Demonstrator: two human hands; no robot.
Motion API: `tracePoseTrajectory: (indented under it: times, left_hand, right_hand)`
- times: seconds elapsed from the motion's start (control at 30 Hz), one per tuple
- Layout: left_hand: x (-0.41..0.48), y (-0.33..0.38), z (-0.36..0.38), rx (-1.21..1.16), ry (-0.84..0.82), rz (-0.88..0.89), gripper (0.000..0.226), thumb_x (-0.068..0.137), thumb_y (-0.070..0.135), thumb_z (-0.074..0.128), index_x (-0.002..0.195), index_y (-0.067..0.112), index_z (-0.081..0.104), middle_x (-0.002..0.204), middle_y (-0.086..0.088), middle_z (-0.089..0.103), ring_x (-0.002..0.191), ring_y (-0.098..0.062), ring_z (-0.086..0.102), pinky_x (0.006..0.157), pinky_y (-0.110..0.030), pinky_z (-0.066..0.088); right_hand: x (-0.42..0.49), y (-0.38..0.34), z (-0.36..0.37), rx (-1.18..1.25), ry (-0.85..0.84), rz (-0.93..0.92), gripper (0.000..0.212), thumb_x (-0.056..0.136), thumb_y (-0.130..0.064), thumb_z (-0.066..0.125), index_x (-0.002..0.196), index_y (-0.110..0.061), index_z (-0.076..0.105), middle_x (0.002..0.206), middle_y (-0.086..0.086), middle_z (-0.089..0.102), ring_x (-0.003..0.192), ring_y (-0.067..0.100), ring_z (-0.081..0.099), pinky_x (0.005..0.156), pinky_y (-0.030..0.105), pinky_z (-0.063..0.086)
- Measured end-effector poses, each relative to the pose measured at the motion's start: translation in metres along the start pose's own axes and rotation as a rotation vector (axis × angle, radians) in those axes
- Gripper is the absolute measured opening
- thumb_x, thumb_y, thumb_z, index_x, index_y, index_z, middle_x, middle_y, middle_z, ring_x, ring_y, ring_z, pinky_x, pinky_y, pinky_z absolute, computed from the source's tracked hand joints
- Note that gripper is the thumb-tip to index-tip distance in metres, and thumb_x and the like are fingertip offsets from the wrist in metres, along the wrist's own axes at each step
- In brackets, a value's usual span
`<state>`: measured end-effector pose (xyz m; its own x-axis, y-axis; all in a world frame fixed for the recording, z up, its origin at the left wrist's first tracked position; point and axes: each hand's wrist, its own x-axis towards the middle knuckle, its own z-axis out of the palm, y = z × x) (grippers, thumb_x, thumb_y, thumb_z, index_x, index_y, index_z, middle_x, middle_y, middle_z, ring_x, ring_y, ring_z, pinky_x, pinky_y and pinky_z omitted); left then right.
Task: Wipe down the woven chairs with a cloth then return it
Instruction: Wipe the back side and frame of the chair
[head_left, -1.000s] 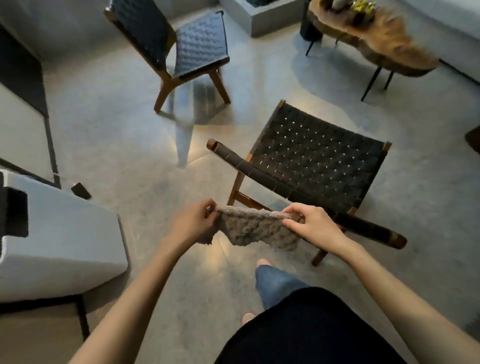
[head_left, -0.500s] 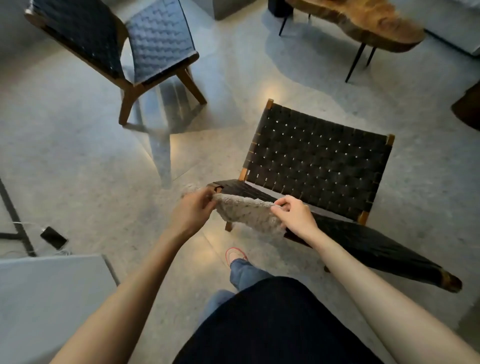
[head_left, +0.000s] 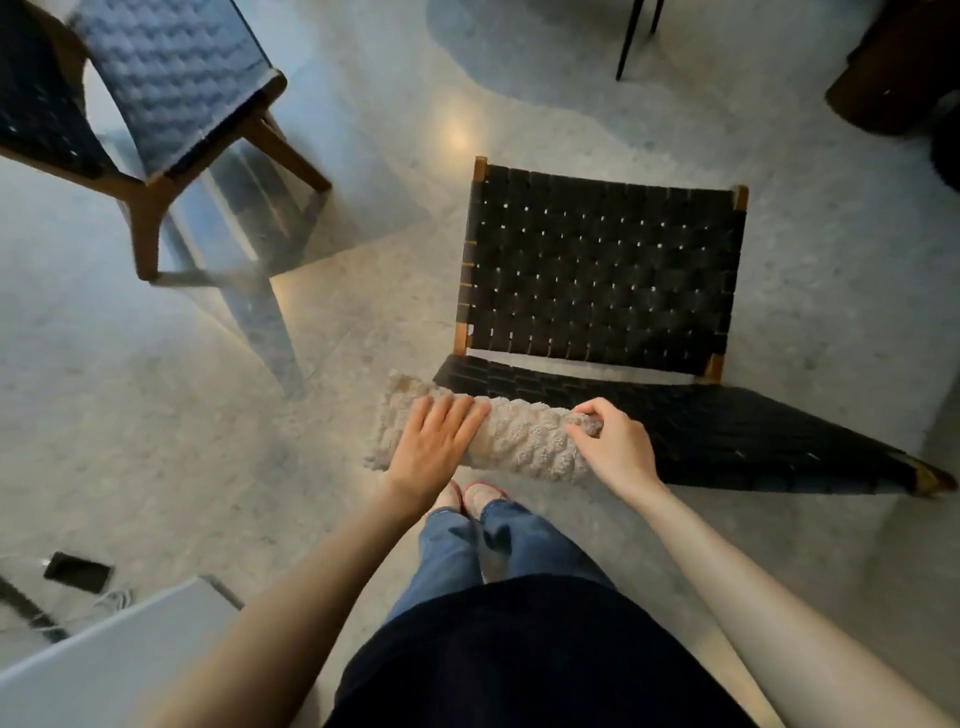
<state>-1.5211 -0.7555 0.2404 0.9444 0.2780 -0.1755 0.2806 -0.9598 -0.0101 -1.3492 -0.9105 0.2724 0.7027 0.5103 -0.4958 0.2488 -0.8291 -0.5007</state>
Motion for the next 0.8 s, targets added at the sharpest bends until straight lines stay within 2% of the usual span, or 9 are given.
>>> tracePoseTrajectory:
  times: [0.13,0.3,0.4,0.43,0.5,0.57,0.63,0.73,0.8]
  left_hand:
    - [-0.001,0.003,0.012,0.043,0.015,0.018,0.075,0.067,0.018,0.077,0.131,0.009,0.038,0.118,-0.012,0.056,0.104,-0.031,0.055,0.096,-0.046,0.043]
    - [-0.002,0.011,0.015,0.036,-0.011,-0.027,0.088,0.056,0.019,0.081,0.130,0.011,0.035,0.121,-0.012,0.055,0.112,-0.032,0.055,0.105,-0.052,0.034]
    - [0.001,0.016,0.021,0.031,0.021,-0.035,0.090,0.053,0.020,0.084,0.129,0.011,0.037,0.121,-0.012,0.052,0.112,-0.033,0.052,0.106,-0.055,0.025]
    - [0.003,0.018,0.022,0.030,0.020,-0.036,0.092,0.050,0.021,0.086,0.128,0.011,0.038,0.120,-0.012,0.054,0.111,-0.033,0.053,0.106,-0.057,0.027]
    - [0.005,0.022,0.023,0.036,-0.002,-0.034,0.098,0.044,0.026,0.089,0.128,0.012,0.039,0.119,-0.012,0.058,0.110,-0.034,0.055,0.104,-0.058,0.032]
    - [0.004,0.023,0.024,0.057,-0.001,-0.029,0.100,0.044,0.028,0.090,0.129,0.011,0.040,0.119,-0.013,0.058,0.112,-0.034,0.052,0.106,-0.058,0.028]
    - [0.004,0.023,0.026,0.056,0.036,-0.025,0.096,0.049,0.027,0.088,0.130,0.009,0.040,0.120,-0.014,0.055,0.115,-0.034,0.044,0.108,-0.057,0.021]
    - [0.009,0.034,0.026,0.015,0.054,0.017,0.089,0.057,0.026,0.085,0.131,0.007,0.040,0.121,-0.015,0.051,0.115,-0.034,0.041,0.105,-0.057,0.030]
    - [0.015,0.050,0.024,-0.004,0.052,0.019,0.087,0.056,0.021,0.084,0.131,0.006,0.041,0.119,-0.015,0.052,0.113,-0.033,0.040,0.103,-0.055,0.030]
  right_hand:
    - [-0.012,0.000,0.006,-0.040,0.064,0.013,0.020,0.091,-0.028,0.064,0.109,-0.019,0.063,0.102,-0.001,0.068,0.090,0.016,0.063,0.071,0.027,0.051]
    - [-0.023,0.001,0.009,-0.030,0.131,0.018,0.017,0.091,-0.023,0.065,0.107,-0.018,0.064,0.101,-0.001,0.067,0.090,0.012,0.059,0.067,0.022,0.042]
    - [-0.026,0.005,0.007,-0.018,0.143,0.024,0.015,0.089,-0.022,0.067,0.103,-0.018,0.065,0.098,-0.001,0.068,0.090,0.014,0.062,0.069,0.026,0.050]
    - [-0.026,0.007,0.006,-0.007,0.146,0.022,0.014,0.089,-0.022,0.067,0.102,-0.018,0.066,0.097,-0.001,0.068,0.088,0.014,0.062,0.069,0.027,0.051]
    - [-0.026,0.013,0.003,0.020,0.149,0.021,0.013,0.088,-0.022,0.068,0.101,-0.019,0.067,0.094,-0.003,0.068,0.082,0.009,0.059,0.062,0.019,0.046]
    - [-0.024,0.019,0.001,0.040,0.144,0.011,0.013,0.087,-0.023,0.069,0.100,-0.019,0.068,0.092,-0.004,0.068,0.076,0.005,0.055,0.058,0.011,0.038]
    - [-0.022,0.024,-0.003,0.051,0.121,-0.014,0.013,0.087,-0.025,0.069,0.100,-0.020,0.069,0.091,-0.005,0.068,0.075,0.004,0.054,0.058,0.010,0.037]
    - [-0.019,0.039,-0.014,0.041,0.087,-0.040,0.015,0.088,-0.025,0.068,0.102,-0.020,0.068,0.092,-0.006,0.066,0.077,0.004,0.054,0.059,0.011,0.038]
    - [-0.016,0.056,-0.027,0.049,0.076,-0.064,0.016,0.088,-0.025,0.069,0.103,-0.019,0.069,0.094,-0.004,0.068,0.079,0.004,0.055,0.060,0.012,0.039]
